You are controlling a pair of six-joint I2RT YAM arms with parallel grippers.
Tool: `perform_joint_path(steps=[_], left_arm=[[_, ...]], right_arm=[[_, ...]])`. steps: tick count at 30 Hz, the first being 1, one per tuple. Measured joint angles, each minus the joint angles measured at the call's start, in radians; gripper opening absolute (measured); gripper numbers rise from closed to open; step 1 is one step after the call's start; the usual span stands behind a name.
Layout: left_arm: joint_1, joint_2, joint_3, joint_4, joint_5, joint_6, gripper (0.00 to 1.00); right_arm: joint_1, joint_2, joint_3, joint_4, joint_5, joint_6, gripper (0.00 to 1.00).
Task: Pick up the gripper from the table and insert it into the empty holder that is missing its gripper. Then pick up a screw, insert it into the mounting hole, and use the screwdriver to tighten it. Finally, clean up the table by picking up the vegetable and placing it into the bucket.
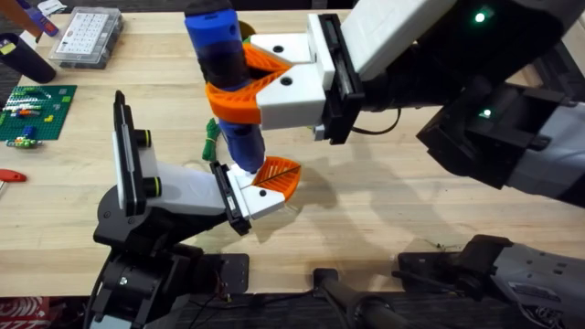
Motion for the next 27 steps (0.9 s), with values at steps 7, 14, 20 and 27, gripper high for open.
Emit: perform_joint_path(steps=[7, 14, 20, 27], left_arm=[[0.000, 0.000, 0.000, -0.014, 0.000, -0.001, 0.014], [0.000, 0.000, 0.000, -0.014, -0.001, -0.001, 0.014], [0.000, 0.000, 0.000, -0.008, -0.006, -0.003, 0.014], [0.000, -0.001, 0.001, 0.005, -0.006, 0.002, 0.014]], right_arm=[[0.000, 0.002, 0.000, -0.014, 0.004, 0.001, 0.037], [0.000, 0.002, 0.000, -0.012, 0.004, 0.001, 0.039], [0.002, 0.016, -0.014, 0.072, -0.005, 0.007, 0.038], [0.005, 0.019, -0.023, 0.129, -0.027, 0.009, 0.040]])
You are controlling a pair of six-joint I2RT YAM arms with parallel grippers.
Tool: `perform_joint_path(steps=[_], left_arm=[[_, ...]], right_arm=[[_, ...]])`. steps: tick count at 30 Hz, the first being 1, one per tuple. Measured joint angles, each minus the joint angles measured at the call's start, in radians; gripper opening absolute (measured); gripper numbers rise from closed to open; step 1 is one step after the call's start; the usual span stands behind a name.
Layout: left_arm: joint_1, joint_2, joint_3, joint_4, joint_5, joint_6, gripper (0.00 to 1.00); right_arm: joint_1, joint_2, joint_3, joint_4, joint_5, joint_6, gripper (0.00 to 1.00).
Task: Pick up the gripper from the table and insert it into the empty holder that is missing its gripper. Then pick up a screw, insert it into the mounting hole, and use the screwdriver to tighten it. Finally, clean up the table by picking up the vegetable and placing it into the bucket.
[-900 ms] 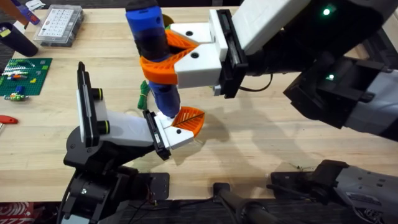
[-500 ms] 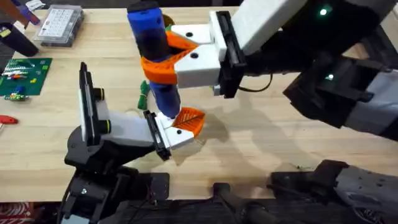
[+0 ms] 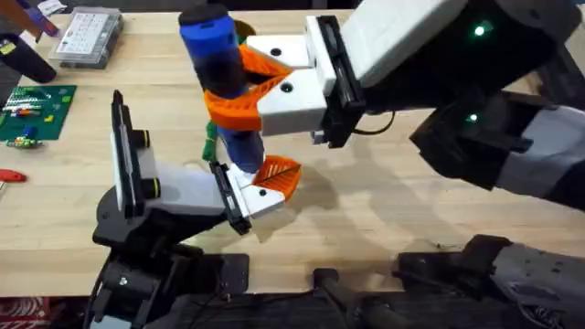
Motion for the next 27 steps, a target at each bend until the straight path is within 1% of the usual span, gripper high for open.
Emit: perform_joint_path(steps=[27], left_arm=[[0.000, 0.000, 0.000, 0.001, 0.005, -0.001, 0.014]], right_arm=[[0.001, 0.000, -0.002, 0.008, -0.010, 0.021, 0.037]])
